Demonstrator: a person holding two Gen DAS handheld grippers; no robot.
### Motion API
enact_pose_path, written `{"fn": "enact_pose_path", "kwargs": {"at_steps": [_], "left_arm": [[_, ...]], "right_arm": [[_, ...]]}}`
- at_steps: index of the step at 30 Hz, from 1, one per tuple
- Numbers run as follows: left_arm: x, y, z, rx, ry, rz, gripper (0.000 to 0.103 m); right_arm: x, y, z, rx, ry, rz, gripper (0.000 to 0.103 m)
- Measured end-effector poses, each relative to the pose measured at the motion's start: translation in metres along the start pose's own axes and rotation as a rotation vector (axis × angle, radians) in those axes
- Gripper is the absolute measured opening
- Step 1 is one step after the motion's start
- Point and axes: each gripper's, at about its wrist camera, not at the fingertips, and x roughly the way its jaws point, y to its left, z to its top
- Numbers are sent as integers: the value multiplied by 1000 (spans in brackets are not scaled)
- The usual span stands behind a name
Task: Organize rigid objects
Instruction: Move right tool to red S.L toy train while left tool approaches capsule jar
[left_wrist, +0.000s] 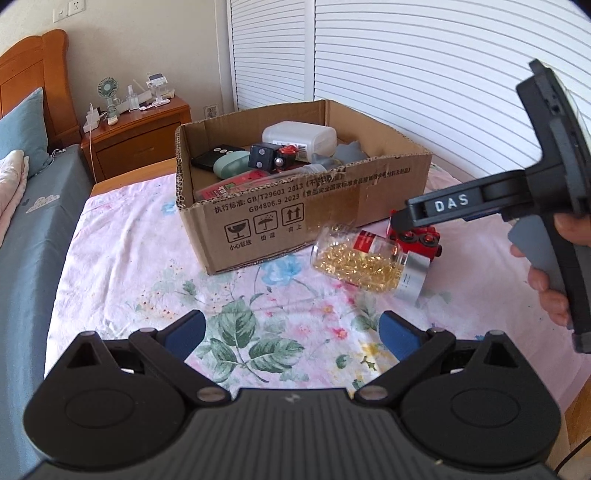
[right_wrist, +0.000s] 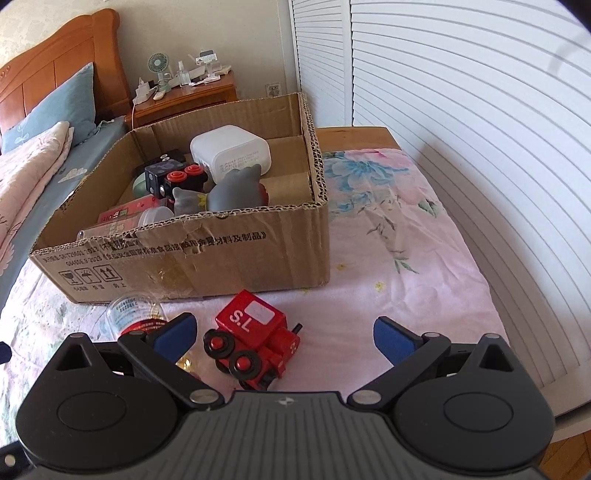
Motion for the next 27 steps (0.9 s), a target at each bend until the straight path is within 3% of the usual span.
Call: {"fn": "enact_pose_path", "kwargs": {"at_steps": [9,18,27], "left_arm": [[5,1,-5,22,35,-24,100],[13,-12,2,98,65,-65,100],[32,-28,4,177,113,-76,100]], "right_arm": [[32,13,7,-33,30,-56,103],[21,-16,-13,-55,69,-129,103],[13,-22,-21,-108,51,-94,103]]}}
